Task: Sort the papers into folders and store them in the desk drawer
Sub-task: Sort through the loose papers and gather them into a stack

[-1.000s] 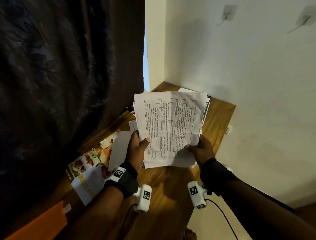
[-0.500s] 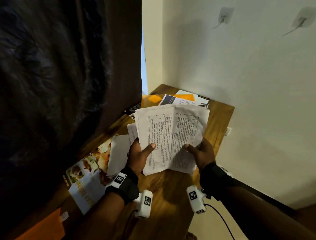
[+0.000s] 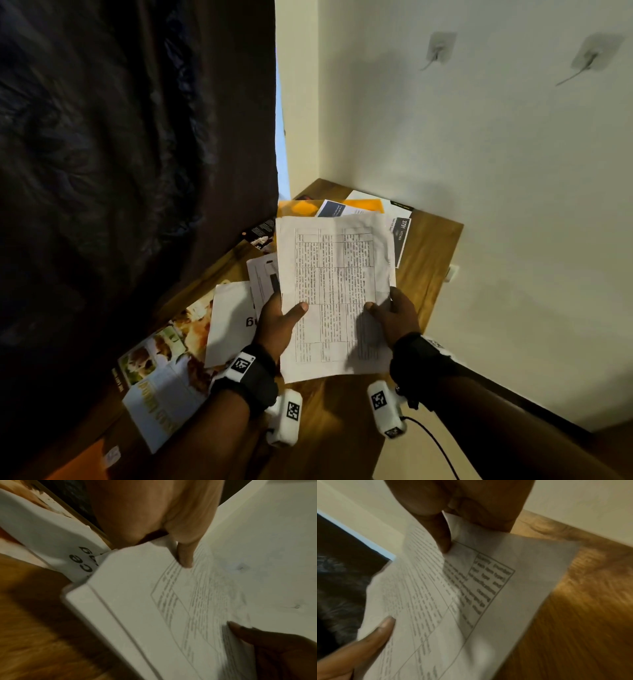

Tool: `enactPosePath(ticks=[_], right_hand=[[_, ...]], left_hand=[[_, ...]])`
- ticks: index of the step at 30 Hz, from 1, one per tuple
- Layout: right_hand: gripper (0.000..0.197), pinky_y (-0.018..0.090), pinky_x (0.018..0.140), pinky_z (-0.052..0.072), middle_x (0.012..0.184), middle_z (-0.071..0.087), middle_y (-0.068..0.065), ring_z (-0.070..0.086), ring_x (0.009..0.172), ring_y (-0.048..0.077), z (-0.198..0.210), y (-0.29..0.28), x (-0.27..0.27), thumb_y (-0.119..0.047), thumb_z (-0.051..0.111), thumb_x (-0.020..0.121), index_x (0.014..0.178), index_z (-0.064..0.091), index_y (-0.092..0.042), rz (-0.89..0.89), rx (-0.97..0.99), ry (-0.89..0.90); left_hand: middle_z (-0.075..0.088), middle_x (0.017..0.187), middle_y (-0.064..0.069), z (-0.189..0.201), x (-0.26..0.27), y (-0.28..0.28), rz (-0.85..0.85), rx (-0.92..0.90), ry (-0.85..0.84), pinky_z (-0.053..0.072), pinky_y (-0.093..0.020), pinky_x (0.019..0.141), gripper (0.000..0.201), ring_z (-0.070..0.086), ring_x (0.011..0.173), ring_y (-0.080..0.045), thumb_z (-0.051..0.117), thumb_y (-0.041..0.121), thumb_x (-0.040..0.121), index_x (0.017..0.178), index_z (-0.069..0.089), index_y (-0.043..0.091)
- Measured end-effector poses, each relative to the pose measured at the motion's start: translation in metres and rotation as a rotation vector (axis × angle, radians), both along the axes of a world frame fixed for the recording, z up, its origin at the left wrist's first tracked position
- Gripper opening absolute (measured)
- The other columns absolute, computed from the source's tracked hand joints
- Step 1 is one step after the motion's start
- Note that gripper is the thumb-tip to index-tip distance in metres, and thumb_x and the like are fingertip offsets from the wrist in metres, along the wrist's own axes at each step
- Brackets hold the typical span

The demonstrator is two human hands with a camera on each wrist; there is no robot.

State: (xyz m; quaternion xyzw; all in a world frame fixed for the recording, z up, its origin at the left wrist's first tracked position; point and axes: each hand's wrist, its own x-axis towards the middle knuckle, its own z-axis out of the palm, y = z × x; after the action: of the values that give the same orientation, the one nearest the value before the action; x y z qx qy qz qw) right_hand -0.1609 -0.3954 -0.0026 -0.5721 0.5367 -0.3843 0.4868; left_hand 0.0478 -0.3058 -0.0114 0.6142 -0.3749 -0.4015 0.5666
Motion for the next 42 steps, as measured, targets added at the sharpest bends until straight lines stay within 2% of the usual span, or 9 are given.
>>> enactPosePath(ticks=[6,11,14,17,24,30,35,37,42], right_hand=[[0.022,0.046,0.095,0.050,0.113,0.066,0.010,0.061,0.102,0.028,-0.013,-0.026,-0.004,-0.016,0.065,0.088,0.108,0.060,-0.010,0.180,0.193,0.192],[0.034,0.042,0.094,0.052,0.113,0.064,0.007,0.063,0.106,0.028,-0.015,-0.037,-0.010,-0.014,0.061,0.091,0.125,0.053,-0.018,0.257,0.303,0.101],[0.017,0.040,0.089,0.050,0.096,0.063,0.004,0.060,0.095,0.027,-0.021,-0.047,-0.014,-0.009,0.058,0.092,0.103,0.057,-0.021,0.208,0.296,0.065],[0.005,0.047,0.078,0.049,0.088,0.063,0.019,0.059,0.084,0.032,-0.043,-0.053,-0.021,-0.020,0.064,0.079,0.083,0.065,-0.018,0.176,0.307,-0.044],[0.023,0.060,0.089,0.051,0.102,0.071,0.026,0.067,0.094,0.047,-0.046,-0.056,-0.031,0.007,0.063,0.084,0.107,0.066,0.004,0.232,0.465,-0.191],[0.013,0.015,0.052,0.051,0.098,0.071,0.018,0.065,0.071,0.021,-0.031,-0.077,-0.028,0.001,0.059,0.091,0.102,0.065,0.003,0.259,0.320,-0.001],[0.016,0.010,0.045,0.045,0.098,0.063,0.013,0.056,0.068,0.016,-0.032,-0.092,-0.042,0.005,0.055,0.092,0.106,0.060,0.000,0.149,0.283,0.005],[0.020,0.024,0.061,0.051,0.108,0.066,0.017,0.059,0.076,0.024,-0.047,-0.102,-0.052,-0.002,0.059,0.091,0.111,0.062,-0.001,0.111,0.297,0.066],[0.031,0.041,0.089,0.046,0.125,0.061,0.019,0.057,0.106,0.037,-0.061,-0.115,-0.069,-0.010,0.064,0.090,0.120,0.061,-0.004,-0.010,0.264,0.136]], left_hand=[[0.068,0.123,0.001,-0.011,-0.003,-0.015,0.045,0.062,0.039,0.050,-0.049,0.099,0.036,0.065,0.111,-0.018,0.059,0.007,0.095,0.129,0.060,0.019],[0.069,0.122,-0.003,-0.008,0.000,-0.029,0.107,0.073,0.156,0.052,-0.051,0.095,0.037,0.066,0.110,-0.022,0.057,0.007,0.096,0.130,0.059,0.022],[0.066,0.127,-0.001,-0.013,-0.006,-0.034,0.041,0.096,0.184,0.049,-0.053,0.100,0.038,0.063,0.117,-0.023,0.055,0.011,0.097,0.133,0.056,0.025],[0.064,0.130,-0.003,-0.028,-0.020,-0.028,0.014,0.140,0.248,0.048,-0.050,0.102,0.038,0.062,0.118,-0.024,0.052,0.008,0.099,0.135,0.054,0.021],[0.069,0.120,0.000,-0.049,-0.031,-0.018,0.162,0.218,0.136,0.056,-0.043,0.092,0.039,0.067,0.107,-0.019,0.058,0.003,0.093,0.121,0.059,0.029],[0.069,0.122,0.003,-0.046,-0.032,-0.027,0.087,0.209,0.093,0.054,-0.045,0.095,0.040,0.066,0.111,-0.018,0.062,0.027,0.088,0.128,0.058,0.023],[0.069,0.101,-0.001,-0.034,-0.007,-0.047,0.186,0.383,-0.356,0.057,-0.030,0.073,0.011,0.066,0.087,-0.016,0.054,0.030,0.097,0.101,0.060,0.022],[0.067,0.111,-0.001,-0.031,0.007,-0.054,0.157,0.413,-0.608,0.052,-0.028,0.085,0.010,0.063,0.099,-0.016,0.059,0.024,0.094,0.104,0.061,0.023],[0.024,0.160,0.002,-0.033,0.021,-0.074,-0.202,0.568,-1.136,0.028,-0.047,0.117,0.069,0.019,0.148,-0.023,0.065,0.049,0.085,0.145,0.038,0.027]])
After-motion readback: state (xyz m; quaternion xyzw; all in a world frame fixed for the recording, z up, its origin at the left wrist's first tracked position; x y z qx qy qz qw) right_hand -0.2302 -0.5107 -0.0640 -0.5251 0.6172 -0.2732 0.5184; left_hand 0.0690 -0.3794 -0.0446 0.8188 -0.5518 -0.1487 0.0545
